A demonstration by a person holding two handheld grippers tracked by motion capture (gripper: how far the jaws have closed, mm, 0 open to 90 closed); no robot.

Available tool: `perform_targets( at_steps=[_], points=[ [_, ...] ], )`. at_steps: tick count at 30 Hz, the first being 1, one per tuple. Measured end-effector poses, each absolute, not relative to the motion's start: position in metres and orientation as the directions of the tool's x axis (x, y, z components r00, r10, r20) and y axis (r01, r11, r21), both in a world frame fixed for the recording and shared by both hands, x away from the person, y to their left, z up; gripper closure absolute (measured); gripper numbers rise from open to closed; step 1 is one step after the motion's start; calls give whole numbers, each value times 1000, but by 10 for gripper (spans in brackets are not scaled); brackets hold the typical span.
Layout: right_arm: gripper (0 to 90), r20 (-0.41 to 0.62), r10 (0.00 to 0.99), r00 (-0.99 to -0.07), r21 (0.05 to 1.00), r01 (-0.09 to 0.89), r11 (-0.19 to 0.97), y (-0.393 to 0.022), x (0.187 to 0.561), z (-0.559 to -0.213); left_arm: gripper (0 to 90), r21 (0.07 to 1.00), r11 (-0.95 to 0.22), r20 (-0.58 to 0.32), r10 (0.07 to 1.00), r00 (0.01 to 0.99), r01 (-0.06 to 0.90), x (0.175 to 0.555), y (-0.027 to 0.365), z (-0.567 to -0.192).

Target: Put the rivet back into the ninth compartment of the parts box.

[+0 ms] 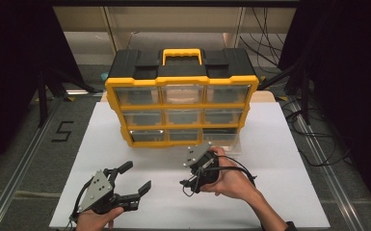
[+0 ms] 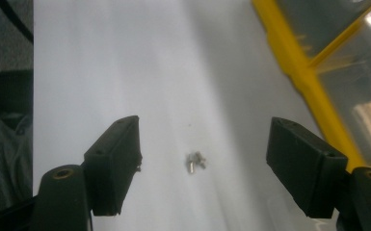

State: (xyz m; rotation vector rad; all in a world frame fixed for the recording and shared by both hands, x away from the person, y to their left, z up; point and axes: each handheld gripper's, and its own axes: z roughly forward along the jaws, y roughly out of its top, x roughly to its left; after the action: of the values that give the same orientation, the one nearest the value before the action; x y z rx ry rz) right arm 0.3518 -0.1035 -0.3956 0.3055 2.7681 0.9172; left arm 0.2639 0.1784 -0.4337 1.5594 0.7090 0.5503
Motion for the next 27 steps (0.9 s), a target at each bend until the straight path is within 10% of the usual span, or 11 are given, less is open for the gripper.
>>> perform_targets(
  at_steps=[27],
  points=[
    [347,-76,172,-982,421,124,898,-78,354,-455,162,992,-37,-58,717,694,122,264,178,-434]
  ],
)
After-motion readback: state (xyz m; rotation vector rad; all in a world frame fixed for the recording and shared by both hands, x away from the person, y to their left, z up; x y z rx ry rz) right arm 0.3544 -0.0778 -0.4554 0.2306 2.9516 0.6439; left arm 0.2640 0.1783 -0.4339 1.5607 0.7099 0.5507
